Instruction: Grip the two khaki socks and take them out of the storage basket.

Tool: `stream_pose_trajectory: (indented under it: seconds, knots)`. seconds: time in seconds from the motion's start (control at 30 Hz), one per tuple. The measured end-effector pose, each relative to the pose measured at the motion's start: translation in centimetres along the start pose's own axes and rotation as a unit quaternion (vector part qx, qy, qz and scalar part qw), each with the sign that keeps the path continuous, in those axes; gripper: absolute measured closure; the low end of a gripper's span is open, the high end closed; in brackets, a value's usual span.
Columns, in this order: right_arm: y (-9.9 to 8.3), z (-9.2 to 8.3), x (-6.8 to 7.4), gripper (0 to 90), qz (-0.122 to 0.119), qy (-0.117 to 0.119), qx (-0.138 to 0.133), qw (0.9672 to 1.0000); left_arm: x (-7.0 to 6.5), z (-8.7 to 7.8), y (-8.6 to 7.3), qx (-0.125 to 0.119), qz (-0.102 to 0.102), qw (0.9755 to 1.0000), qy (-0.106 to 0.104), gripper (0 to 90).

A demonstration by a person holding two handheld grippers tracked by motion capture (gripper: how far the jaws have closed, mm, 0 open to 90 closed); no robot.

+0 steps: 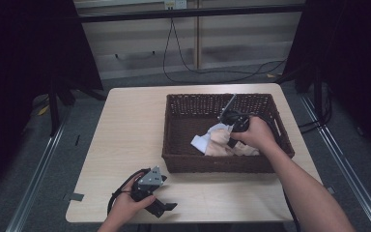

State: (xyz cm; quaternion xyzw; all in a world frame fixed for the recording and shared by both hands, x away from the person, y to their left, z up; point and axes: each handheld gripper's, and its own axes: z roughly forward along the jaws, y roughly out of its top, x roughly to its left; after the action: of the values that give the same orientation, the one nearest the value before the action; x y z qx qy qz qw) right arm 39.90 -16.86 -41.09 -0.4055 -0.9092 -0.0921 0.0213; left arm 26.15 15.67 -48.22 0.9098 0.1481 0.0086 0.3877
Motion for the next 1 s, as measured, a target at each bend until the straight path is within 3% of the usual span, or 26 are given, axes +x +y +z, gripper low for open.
stream_pose_trajectory:
  seconds: [0.4, 1.0]
  knots:
    - [-0.2, -5.2, -0.8, 88.1, -0.003, 0.0, -0.001, 1.0, -0.1, 0.0, 0.0, -0.004, -0.003, 1.0, 0.0, 2.6]
    - [-0.9, -11.2, -0.8, 87.8, -0.014, 0.001, -0.018, 0.9997, -0.1, 0.0, 0.1, 0.0, -0.002, 1.0, -0.002, 2.6]
